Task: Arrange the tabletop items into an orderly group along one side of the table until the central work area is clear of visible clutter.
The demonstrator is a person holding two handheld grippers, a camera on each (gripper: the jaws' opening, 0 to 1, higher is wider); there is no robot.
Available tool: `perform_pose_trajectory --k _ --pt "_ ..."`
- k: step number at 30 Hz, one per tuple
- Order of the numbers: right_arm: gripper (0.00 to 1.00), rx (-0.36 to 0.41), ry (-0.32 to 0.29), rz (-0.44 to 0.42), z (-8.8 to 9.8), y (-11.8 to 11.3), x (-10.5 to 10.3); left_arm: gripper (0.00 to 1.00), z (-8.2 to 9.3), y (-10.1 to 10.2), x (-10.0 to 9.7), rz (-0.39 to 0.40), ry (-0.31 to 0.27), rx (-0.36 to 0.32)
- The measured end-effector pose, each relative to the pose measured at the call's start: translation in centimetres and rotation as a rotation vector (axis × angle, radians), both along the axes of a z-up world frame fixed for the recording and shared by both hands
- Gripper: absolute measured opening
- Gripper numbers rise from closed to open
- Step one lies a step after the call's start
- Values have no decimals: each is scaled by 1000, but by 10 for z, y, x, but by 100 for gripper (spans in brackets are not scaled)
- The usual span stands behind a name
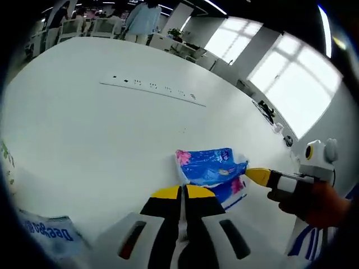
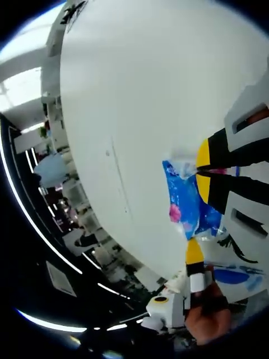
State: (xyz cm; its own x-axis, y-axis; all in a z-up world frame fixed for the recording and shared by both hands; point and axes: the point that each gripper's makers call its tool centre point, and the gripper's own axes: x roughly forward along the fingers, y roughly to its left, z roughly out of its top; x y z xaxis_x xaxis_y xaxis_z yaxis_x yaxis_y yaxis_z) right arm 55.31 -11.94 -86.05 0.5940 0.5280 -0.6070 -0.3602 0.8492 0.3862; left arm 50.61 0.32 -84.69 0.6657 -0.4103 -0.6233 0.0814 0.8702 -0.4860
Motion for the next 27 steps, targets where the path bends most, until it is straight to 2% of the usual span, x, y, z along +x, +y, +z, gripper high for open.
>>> perform_pose_trajectory --k 4,12,21,27 --pt "0 -2 3 -7 -2 -7 -1 0 0 -7 2 -14 -3 -8" --pt "0 -7 -2 -10 -3 -16 11 0 -4 -15 2 -34 0 -12" --pt "0 -4 -1 -16 -5 -16 9 0 -5 -14 6 -18 2 -26" --pt "1 -3 3 -12 -7 -16 11 4 -2 -11 6 -18 0 -20"
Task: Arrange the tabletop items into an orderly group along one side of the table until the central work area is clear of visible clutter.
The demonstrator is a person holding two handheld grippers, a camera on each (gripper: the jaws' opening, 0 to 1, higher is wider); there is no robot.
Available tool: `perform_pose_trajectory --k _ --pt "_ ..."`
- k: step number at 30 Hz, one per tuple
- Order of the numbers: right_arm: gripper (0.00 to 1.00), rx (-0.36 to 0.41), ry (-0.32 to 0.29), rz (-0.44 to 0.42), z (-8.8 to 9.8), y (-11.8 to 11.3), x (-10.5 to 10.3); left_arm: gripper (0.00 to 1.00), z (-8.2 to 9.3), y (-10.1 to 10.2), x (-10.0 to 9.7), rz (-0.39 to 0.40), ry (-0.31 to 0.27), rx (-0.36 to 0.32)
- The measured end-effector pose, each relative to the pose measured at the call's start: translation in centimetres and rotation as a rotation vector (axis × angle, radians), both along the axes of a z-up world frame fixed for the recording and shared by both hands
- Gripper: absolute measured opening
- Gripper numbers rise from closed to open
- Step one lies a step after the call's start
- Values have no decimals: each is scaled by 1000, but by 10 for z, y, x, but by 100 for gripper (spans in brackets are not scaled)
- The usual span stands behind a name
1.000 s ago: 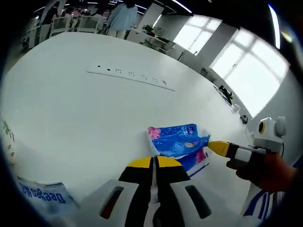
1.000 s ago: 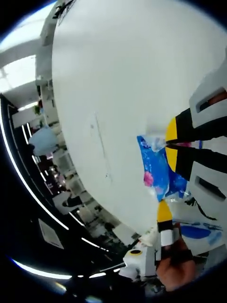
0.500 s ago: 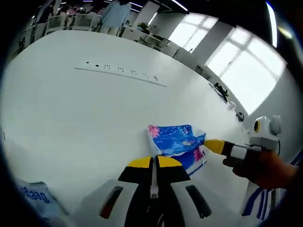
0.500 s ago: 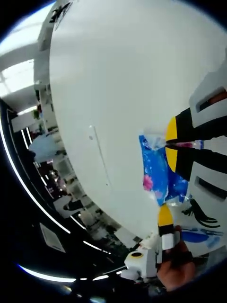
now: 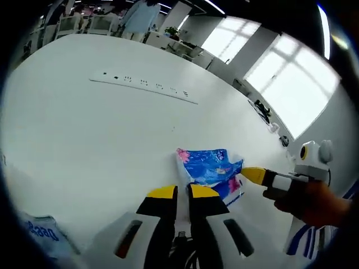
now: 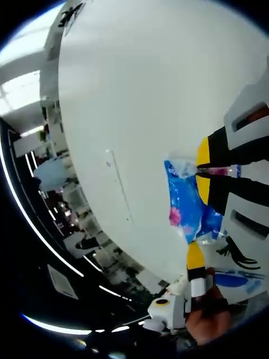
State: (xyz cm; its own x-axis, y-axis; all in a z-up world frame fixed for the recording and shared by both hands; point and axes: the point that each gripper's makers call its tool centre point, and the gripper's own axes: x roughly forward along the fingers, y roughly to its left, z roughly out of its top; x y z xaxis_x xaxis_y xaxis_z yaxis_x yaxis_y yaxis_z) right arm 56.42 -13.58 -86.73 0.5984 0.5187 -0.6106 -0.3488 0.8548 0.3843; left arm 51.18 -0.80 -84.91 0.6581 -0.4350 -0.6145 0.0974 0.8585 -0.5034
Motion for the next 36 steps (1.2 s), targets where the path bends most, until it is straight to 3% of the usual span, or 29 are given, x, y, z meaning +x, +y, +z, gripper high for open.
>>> perform_pose_trajectory --k 8,15,28,36 --pt "7 0 0 8 6 -1 -2 11 8 10 -5 1 -9 11" --pt "9 -14 -8 15 14 -2 -9 11 23 20 -17 19 -37 12" --pt "11 -39 -29 25 23 -13 -27 11 29 40 -57 68 -34 7" --pt "13 -46 -49 48 29 -13 -49 11 39 53 -81 100 -43 -6"
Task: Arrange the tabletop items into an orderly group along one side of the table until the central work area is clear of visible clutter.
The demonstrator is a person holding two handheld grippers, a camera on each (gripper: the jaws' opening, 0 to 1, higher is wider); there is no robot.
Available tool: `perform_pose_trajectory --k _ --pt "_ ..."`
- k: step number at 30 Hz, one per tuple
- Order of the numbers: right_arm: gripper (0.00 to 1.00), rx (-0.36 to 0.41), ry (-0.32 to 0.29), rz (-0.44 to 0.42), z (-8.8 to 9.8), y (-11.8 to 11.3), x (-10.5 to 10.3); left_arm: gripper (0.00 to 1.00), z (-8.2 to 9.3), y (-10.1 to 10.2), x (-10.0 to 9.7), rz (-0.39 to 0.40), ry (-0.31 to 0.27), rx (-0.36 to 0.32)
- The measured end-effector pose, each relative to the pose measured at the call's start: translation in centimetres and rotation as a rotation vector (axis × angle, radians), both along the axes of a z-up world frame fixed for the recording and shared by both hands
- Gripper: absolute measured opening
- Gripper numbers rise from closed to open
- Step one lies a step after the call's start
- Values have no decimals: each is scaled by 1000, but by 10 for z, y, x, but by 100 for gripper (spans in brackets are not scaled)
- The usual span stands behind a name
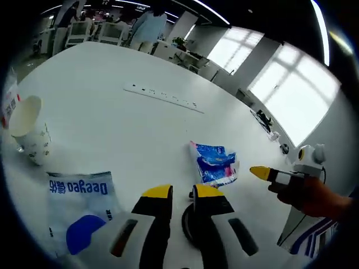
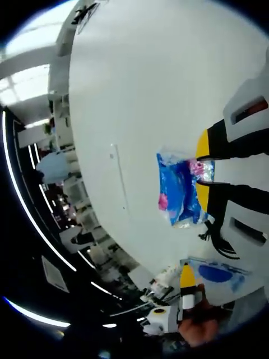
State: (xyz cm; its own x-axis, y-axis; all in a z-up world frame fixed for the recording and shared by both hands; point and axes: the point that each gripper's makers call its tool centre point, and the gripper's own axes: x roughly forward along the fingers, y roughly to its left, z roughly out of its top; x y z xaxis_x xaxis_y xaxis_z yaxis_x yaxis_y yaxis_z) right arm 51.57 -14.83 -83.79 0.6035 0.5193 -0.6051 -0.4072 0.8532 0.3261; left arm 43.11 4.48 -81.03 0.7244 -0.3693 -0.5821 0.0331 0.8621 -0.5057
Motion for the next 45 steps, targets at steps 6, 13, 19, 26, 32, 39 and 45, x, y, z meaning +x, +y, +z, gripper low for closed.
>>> perform_pose_trajectory --k 6,13,19,26,32,39,45 --pt "16 -4 9 33 2 8 -28 11 3 11 -15 28 -5 -6" --pt "18 -9 9 87 4 23 -49 12 0 33 -30 60 -8 -12" --pt "20 -10 13 123 8 31 -60 13 -5 48 -56 88 11 -3" --pt "22 -20 7 170 10 42 -77 15 -8 61 -89 97 26 6" --pt "23 -29 3 199 10 45 -92 16 -9 68 -112 104 35 4" --pt "25 -35 9 235 8 49 -104 18 -7 70 -139 118 47 0" --pt "26 -33 13 248 5 56 -121 20 -17 64 -168 146 114 -55"
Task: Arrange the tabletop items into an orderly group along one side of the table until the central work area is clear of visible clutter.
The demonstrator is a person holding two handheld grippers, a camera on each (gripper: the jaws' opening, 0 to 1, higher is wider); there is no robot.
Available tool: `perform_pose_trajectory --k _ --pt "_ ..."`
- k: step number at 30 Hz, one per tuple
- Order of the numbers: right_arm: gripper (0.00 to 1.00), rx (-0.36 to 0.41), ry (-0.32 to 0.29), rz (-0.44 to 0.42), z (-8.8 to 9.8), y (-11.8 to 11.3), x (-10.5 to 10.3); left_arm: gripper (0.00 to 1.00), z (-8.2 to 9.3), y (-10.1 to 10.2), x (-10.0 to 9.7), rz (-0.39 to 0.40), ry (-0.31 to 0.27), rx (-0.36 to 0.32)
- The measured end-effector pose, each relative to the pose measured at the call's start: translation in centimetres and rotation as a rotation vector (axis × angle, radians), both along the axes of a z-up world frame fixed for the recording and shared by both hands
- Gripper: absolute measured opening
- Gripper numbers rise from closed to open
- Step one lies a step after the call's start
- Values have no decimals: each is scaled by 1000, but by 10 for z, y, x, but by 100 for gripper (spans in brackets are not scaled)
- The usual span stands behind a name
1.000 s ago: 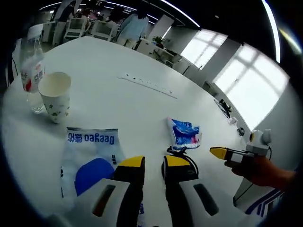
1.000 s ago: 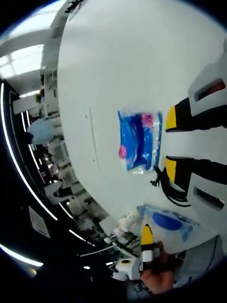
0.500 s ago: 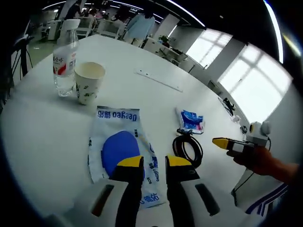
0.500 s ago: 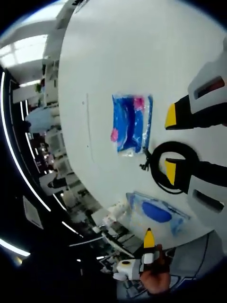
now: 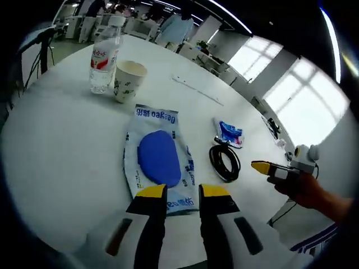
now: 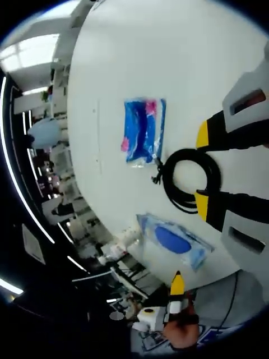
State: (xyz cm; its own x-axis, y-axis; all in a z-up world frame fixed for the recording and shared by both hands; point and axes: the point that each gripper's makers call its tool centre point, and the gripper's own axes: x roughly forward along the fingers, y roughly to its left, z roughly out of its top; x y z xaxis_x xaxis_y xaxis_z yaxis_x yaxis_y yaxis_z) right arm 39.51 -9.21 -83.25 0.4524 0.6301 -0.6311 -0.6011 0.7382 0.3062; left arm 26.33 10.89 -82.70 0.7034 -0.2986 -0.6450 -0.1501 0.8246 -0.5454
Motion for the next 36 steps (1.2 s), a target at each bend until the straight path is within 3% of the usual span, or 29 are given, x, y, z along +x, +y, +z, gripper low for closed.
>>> perform_pose_trajectory --k 4,9,15,19,28,36 --pt "27 -1 2 17 0 5 -11 21 -5 -6 -14 -10 21 -2" --pt "29 -3 0 39 1 11 -28 23 -15 -10 -27 48 69 -67" --pt "30 0 9 44 -2 10 -37 30 -18 -15 -26 89 91 -119" --pt "30 1 12 37 0 6 -45 30 -20 -17 -24 123 102 -162" --pt "30 -4 10 38 0 6 -42 30 -21 -21 -22 186 126 -237" --pt "31 -5 8 39 1 6 -44 30 -28 -16 -19 365 164 -356"
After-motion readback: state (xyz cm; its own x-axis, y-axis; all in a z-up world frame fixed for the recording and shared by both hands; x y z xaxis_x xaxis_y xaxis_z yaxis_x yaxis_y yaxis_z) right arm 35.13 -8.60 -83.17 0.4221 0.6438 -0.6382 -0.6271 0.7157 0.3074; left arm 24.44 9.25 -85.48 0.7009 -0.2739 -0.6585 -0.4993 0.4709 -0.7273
